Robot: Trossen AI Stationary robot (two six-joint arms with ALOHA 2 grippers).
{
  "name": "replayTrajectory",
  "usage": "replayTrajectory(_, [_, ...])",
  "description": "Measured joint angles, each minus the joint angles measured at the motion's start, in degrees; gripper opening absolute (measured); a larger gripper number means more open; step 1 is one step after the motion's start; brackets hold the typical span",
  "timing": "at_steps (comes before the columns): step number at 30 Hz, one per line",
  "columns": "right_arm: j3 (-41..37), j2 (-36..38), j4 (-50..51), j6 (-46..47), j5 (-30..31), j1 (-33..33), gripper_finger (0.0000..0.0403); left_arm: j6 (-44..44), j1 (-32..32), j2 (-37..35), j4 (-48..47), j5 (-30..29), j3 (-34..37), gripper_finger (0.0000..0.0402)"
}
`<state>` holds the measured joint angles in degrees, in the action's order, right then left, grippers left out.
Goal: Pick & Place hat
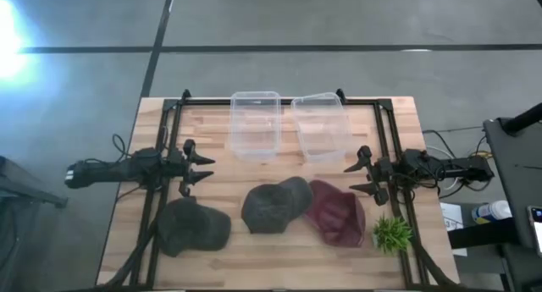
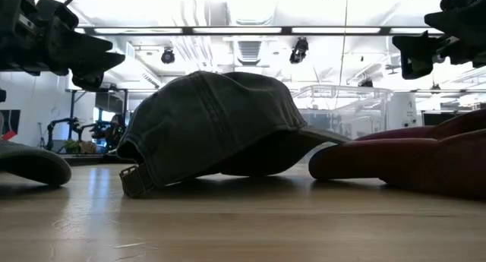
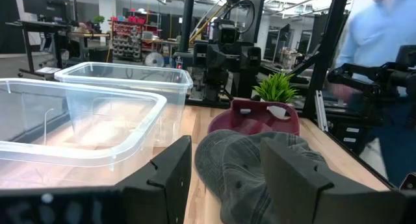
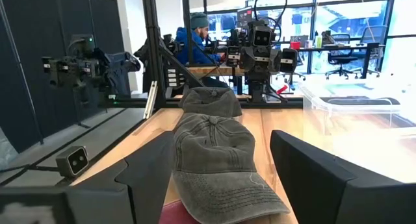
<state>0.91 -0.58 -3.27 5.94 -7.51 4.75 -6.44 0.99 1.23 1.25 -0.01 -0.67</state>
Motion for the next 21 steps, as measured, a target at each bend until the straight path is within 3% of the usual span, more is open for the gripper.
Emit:
replayTrajectory(9, [0.0, 0.0, 0.0, -0.1, 0.0, 0.0, 0.0249, 0.0, 0.0, 0.0, 0.0, 0.0, 0.0, 0.0177])
replayTrajectory(13, [0.0, 0.0, -0.2, -8.5, 0.8, 0.0, 0.0250, 0.0, 0.0, 0.0, 0.0, 0.0, 0.0, 0.0177])
replayTrajectory(17, [0.0, 0.0, -0.1, -10.7, 1.2, 0.0, 0.0254, 0.0, 0.0, 0.0, 0.0, 0.0, 0.0, 0.0177])
replayTrajectory(19, [0.0, 0.0, -0.3, -6.2, 1.2, 0.0, 0.0256, 0.0, 0.0, 0.0, 0.0, 0.0, 0.0, 0.0177])
replayTrajectory(21, [0.0, 0.0, -0.3, 6.6, 1.2, 0.0, 0.0255, 0.0, 0.0, 0.0, 0.0, 0.0, 0.0, 0.0177])
